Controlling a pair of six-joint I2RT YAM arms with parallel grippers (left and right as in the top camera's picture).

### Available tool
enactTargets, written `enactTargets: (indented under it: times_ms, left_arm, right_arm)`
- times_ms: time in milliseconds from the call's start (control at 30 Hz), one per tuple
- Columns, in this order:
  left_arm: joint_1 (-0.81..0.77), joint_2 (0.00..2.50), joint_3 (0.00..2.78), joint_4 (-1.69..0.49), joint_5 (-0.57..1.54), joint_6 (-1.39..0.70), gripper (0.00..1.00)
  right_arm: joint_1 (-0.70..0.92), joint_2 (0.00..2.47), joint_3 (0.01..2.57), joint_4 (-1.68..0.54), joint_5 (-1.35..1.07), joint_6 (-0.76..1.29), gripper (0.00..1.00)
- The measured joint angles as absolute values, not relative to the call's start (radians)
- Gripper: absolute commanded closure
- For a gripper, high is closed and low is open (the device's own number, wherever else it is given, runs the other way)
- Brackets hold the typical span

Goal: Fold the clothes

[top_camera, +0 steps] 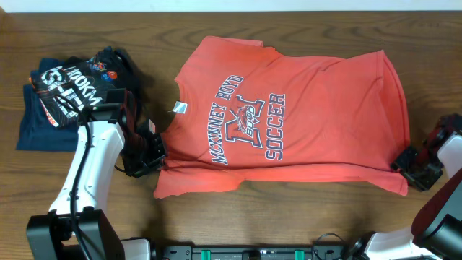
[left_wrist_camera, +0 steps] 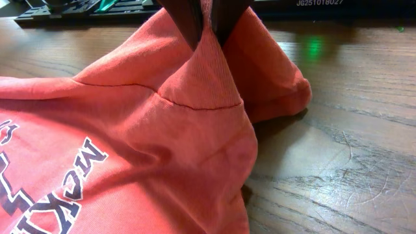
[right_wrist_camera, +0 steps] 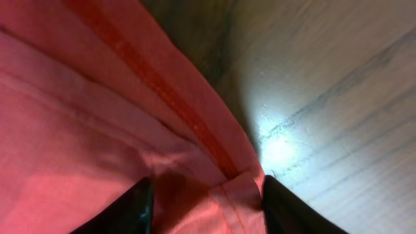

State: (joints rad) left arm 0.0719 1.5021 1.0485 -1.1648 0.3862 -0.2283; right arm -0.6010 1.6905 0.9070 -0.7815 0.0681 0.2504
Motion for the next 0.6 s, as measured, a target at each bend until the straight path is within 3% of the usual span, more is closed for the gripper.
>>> enactTargets:
  times_ms: [100,133,600]
  left_arm:
    - [0.072,1.502,1.048,-1.164,0.386,-0.228,0.94]
    - [0.072,1.502,1.048,-1.164,0.386,-0.229,0.94]
    - [0.072,1.502,1.048,-1.163,0.386,-0.228,0.94]
  right_arm:
    - [-0.601,1.691,0.887,-0.77,0.067,0.259,0.96]
    - [-0.601,1.69,0.885,-0.77,0.065,0.26,0.99]
    - [-0.603,1.69,0.902,-0.941,0.094,0.269,0.99]
